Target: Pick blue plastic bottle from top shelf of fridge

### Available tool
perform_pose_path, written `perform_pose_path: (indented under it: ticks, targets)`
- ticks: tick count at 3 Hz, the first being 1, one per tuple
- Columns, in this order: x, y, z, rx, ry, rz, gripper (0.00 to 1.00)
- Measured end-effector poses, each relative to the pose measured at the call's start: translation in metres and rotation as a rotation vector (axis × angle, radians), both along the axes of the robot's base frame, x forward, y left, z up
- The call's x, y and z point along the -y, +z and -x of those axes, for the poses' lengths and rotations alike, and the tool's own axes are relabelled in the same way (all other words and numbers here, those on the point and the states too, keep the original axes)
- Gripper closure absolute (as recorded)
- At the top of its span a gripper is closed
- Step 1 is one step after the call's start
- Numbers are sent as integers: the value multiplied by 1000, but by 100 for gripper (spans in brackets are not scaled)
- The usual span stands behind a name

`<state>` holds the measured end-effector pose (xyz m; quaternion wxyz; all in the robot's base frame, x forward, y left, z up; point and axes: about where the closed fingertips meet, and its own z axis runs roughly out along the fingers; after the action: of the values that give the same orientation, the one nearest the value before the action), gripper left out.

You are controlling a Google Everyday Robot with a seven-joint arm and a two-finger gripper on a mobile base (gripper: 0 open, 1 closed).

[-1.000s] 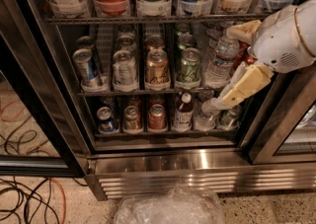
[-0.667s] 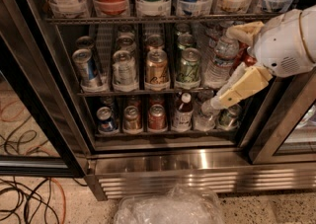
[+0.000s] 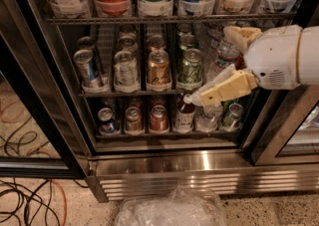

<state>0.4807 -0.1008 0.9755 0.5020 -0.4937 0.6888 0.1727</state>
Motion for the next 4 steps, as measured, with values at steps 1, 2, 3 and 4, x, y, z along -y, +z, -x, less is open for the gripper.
perform_pose_path:
  ticks: [1, 2, 3, 4]
  targets:
    - [-27, 2, -4, 80, -21, -81, 0]
    - [-27, 2, -4, 80, -21, -81, 0]
    - [-33, 5, -6, 81, -49, -159, 0]
    - [-44, 6, -11, 93, -131, -291, 0]
